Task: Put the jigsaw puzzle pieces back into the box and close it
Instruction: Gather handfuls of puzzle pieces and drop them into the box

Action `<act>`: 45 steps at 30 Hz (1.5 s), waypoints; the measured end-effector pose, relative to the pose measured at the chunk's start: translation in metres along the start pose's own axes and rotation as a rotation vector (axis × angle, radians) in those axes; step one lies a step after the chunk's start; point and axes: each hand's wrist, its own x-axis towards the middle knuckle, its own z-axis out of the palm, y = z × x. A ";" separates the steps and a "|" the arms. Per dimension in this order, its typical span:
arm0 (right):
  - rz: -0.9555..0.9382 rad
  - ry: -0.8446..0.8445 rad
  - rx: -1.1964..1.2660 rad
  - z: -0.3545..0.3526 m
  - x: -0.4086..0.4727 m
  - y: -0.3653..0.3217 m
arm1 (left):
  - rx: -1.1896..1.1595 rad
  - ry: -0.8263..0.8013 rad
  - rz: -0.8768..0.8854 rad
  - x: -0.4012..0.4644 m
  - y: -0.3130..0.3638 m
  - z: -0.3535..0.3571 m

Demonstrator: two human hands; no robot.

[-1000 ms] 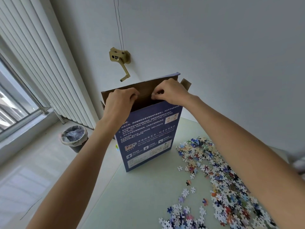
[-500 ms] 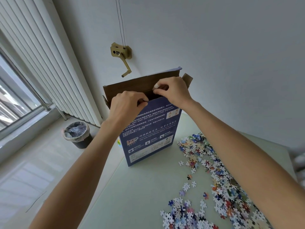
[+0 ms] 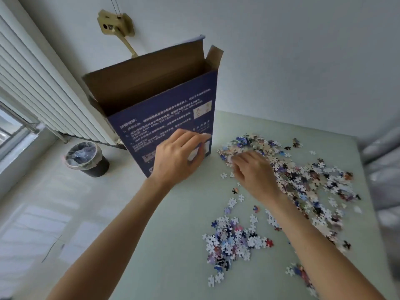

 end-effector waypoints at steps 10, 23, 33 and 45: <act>0.741 -0.460 0.138 0.052 -0.143 0.104 | -0.162 -0.980 -0.549 -0.085 0.031 0.173; 0.711 -0.630 0.032 0.090 -0.167 0.063 | -0.096 -1.117 -0.333 -0.117 0.045 0.205; 0.785 -0.780 0.065 0.082 -0.185 0.012 | 0.023 -1.341 -0.273 -0.172 0.075 0.130; 0.674 -0.760 0.186 0.103 -0.145 -0.014 | -0.234 -1.178 -0.644 -0.168 0.081 0.140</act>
